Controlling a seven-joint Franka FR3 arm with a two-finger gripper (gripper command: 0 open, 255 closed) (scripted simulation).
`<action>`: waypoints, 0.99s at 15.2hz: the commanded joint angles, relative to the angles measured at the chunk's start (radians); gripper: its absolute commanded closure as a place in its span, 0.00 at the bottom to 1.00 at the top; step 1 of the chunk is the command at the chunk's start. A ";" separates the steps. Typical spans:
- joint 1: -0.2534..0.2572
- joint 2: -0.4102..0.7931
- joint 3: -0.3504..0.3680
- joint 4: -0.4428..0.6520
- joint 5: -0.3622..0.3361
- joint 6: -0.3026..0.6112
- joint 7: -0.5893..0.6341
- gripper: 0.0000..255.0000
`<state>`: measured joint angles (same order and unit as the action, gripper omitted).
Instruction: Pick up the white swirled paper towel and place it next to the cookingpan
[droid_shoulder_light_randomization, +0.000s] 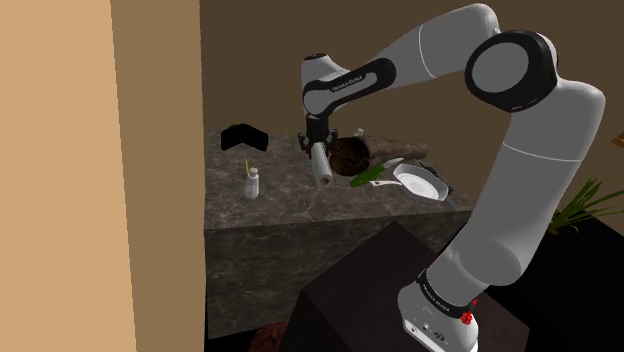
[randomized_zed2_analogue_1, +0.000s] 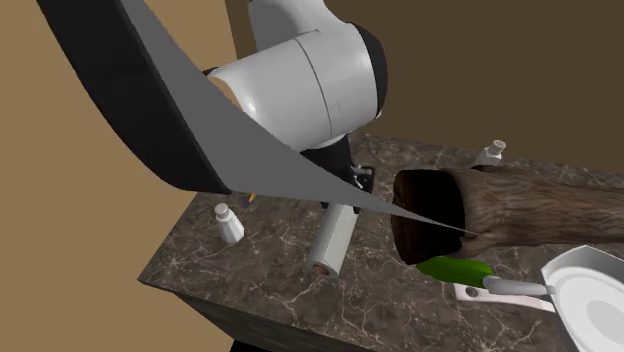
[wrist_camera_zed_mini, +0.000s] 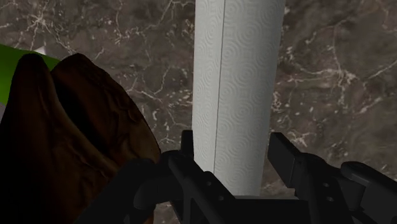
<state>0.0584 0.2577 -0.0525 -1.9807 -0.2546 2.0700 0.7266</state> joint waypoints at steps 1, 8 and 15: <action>0.001 -0.015 0.001 0.008 0.002 -0.022 -0.004 1.00; 0.003 -0.058 0.003 0.047 0.010 -0.104 -0.022 1.00; -0.051 -0.169 -0.042 -0.082 -0.012 -0.065 -0.104 1.00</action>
<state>0.0195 0.1086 -0.0839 -2.0328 -0.2609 1.9904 0.6404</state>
